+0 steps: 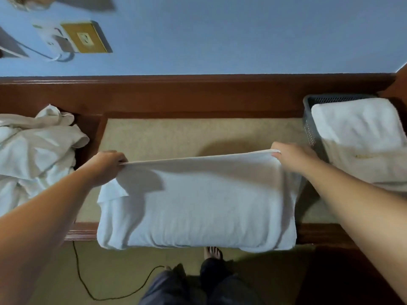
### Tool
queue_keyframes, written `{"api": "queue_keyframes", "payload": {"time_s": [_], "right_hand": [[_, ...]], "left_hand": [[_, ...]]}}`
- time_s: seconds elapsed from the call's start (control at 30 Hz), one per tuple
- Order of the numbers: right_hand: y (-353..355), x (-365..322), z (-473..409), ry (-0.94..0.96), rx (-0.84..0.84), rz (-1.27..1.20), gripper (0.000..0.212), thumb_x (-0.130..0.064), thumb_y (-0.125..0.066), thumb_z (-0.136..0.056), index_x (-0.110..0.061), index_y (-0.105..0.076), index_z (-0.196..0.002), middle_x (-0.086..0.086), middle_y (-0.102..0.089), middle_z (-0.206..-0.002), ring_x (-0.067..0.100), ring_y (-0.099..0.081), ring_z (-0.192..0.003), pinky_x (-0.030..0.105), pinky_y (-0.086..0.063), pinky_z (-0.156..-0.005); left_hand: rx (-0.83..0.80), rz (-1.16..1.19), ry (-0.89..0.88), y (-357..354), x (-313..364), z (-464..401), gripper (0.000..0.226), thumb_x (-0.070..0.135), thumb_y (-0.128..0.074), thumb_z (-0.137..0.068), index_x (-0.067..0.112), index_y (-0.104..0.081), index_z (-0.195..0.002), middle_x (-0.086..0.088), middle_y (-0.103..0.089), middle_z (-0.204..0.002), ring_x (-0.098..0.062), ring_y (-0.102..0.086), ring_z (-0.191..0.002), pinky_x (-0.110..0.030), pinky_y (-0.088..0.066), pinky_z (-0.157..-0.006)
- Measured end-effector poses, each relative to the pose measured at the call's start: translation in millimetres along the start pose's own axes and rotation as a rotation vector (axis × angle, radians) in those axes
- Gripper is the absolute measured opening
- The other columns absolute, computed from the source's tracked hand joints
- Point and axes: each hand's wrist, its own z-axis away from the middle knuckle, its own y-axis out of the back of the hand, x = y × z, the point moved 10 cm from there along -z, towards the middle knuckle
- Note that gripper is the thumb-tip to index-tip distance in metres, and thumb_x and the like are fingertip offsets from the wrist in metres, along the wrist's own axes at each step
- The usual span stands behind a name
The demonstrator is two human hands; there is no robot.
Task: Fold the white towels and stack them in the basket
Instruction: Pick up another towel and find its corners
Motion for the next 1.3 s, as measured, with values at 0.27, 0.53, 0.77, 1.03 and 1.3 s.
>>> {"api": "queue_keyframes", "payload": {"time_s": [0.27, 0.53, 0.77, 1.03, 1.3], "right_hand": [[-36, 1, -54, -0.131, -0.014, -0.012, 0.050, -0.070, -0.043, -0.100, -0.021, -0.055, -0.099, 0.003, -0.057, -0.092, 0.033, -0.063, -0.097, 0.039, -0.045, -0.072], [-23, -1, -132, -0.139, 0.150, 0.132, 0.064, -0.076, -0.029, -0.099, -0.020, -0.059, -0.110, 0.007, -0.068, -0.103, 0.030, -0.065, -0.101, 0.050, -0.044, -0.095], [9, 2, -218, -0.249, 0.300, 0.180, 0.067, -0.072, -0.041, -0.099, -0.012, -0.064, -0.117, 0.013, -0.064, -0.114, 0.036, -0.057, -0.111, 0.056, -0.039, -0.100], [0, 8, -270, -0.427, 0.296, 0.115, 0.071, -0.072, -0.044, -0.098, -0.009, -0.065, -0.123, 0.020, -0.057, -0.128, 0.040, -0.047, -0.123, 0.059, -0.034, -0.103], [3, -26, -225, -0.574, 0.679, -0.103, 0.068, -0.043, -0.078, -0.077, -0.010, -0.045, -0.126, 0.024, -0.047, -0.136, 0.043, -0.044, -0.130, 0.065, -0.030, -0.111]], "left_hand": [[-0.091, 0.093, 0.187, -48, -44, -68, 0.014, 0.020, -0.045, -0.105, 0.020, -0.057, -0.112, -0.018, -0.066, -0.104, -0.038, -0.062, -0.087, -0.043, -0.053, -0.079], [0.039, 0.045, 0.182, -23, -43, -161, 0.030, 0.016, -0.048, -0.099, 0.031, -0.058, -0.123, -0.009, -0.047, -0.100, -0.040, -0.049, -0.109, -0.050, -0.046, -0.089], [0.151, 0.027, 0.207, 7, -49, -246, 0.034, 0.033, -0.043, -0.106, 0.027, -0.063, -0.133, -0.019, -0.053, -0.129, -0.041, -0.037, -0.129, -0.057, -0.042, -0.103], [0.206, 0.133, 0.268, -1, -56, -290, 0.046, 0.013, -0.055, -0.094, 0.034, -0.063, -0.133, -0.014, -0.054, -0.127, -0.043, -0.040, -0.120, -0.056, -0.047, -0.098], [0.204, 0.423, 0.486, -19, -95, -285, 0.061, 0.049, -0.071, -0.085, 0.018, -0.049, -0.133, -0.017, -0.053, -0.132, -0.042, -0.053, -0.123, -0.050, -0.048, -0.100]]}}
